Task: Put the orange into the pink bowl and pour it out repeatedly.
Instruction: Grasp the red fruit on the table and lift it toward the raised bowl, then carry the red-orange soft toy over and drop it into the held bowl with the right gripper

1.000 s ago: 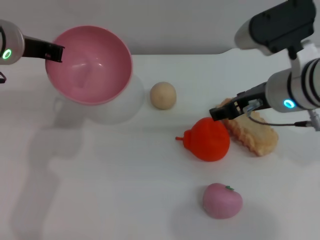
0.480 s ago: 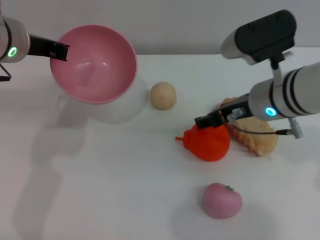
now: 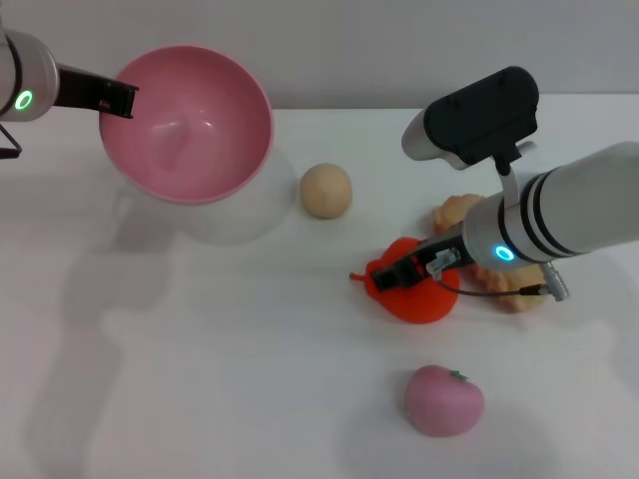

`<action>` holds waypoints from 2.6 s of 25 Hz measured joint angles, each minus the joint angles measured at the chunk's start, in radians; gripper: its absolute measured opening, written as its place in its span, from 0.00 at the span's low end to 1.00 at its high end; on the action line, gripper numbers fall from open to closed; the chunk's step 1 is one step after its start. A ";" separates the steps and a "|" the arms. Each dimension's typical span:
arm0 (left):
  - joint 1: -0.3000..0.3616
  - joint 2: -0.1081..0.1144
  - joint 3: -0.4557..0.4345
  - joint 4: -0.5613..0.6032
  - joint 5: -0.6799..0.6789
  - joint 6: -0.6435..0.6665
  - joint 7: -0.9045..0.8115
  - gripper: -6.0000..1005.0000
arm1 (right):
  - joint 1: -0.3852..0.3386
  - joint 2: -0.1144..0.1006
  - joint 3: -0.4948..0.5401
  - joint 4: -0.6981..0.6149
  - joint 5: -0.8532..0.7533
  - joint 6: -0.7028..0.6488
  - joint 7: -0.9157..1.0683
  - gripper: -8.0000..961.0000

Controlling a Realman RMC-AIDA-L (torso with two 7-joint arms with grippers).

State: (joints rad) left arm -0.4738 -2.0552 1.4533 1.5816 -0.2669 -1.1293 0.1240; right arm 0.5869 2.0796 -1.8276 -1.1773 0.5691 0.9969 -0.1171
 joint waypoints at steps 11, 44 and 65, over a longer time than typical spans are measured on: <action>-0.012 0.000 -0.002 -0.009 0.000 0.000 0.010 0.05 | -0.007 -0.002 0.000 -0.026 0.008 -0.003 -0.035 0.54; -0.061 -0.006 0.060 -0.125 -0.115 0.033 0.036 0.05 | -0.102 -0.003 0.079 -0.728 -0.117 0.142 -0.019 0.10; -0.110 -0.004 0.079 -0.124 -0.142 0.027 0.035 0.05 | -0.072 -0.004 0.049 -0.573 -0.071 0.029 -0.034 0.45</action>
State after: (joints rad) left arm -0.5842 -2.0588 1.5323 1.4579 -0.4087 -1.1021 0.1595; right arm 0.5151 2.0754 -1.7789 -1.7508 0.4986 1.0254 -0.1513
